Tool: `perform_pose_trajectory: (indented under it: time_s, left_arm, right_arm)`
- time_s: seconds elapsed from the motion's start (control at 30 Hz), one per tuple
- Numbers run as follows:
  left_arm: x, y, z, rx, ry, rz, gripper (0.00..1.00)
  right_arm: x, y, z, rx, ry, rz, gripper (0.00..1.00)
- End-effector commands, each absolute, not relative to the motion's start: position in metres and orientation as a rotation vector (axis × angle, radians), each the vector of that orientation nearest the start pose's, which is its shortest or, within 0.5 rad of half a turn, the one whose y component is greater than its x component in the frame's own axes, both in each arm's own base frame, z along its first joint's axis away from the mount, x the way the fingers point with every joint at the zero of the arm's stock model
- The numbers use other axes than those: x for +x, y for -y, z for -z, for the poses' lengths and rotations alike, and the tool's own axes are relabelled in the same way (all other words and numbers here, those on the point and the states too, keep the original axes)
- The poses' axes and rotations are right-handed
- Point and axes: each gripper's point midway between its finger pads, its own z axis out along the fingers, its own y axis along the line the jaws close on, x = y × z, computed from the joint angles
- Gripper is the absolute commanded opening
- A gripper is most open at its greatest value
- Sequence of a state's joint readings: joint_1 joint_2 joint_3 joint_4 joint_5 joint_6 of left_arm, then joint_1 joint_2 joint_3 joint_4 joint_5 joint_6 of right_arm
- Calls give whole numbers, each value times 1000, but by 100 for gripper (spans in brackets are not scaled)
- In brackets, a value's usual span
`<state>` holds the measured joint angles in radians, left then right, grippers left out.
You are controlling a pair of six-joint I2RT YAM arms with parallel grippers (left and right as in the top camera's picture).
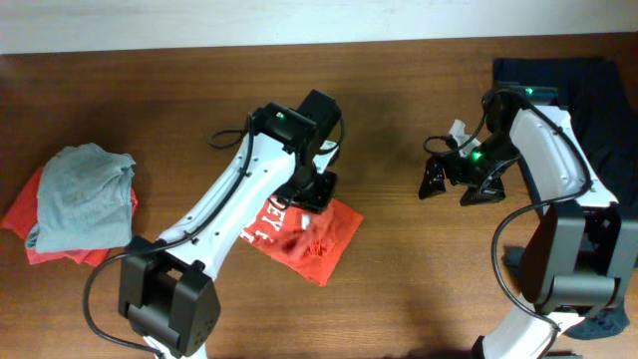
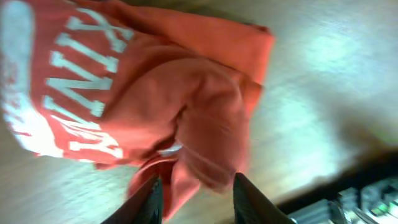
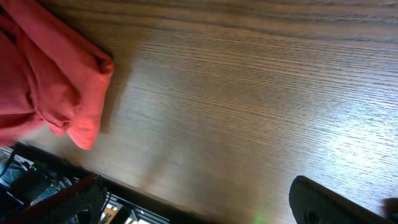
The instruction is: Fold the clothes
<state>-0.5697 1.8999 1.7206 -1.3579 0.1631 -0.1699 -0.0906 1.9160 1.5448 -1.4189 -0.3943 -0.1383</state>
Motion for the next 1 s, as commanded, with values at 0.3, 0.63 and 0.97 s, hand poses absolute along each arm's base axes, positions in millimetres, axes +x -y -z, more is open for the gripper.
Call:
perform_pose_trajectory:
  time_s: [0.3,0.63,0.97]
  left_arm:
    - [320,165,-138,473,-3058,-132,23]
    - [389,109,-145,136,-2916,-92,27]
    - [415,45,-147,-158,-2887,50,28]
  right_arm:
    - [312,-59,-110,-133,-3204,-768,98]
    - [279,-174,-135,-892,-2932,-1146,85]
    - [291,-269,-221,-894,-2239,-1858,85]
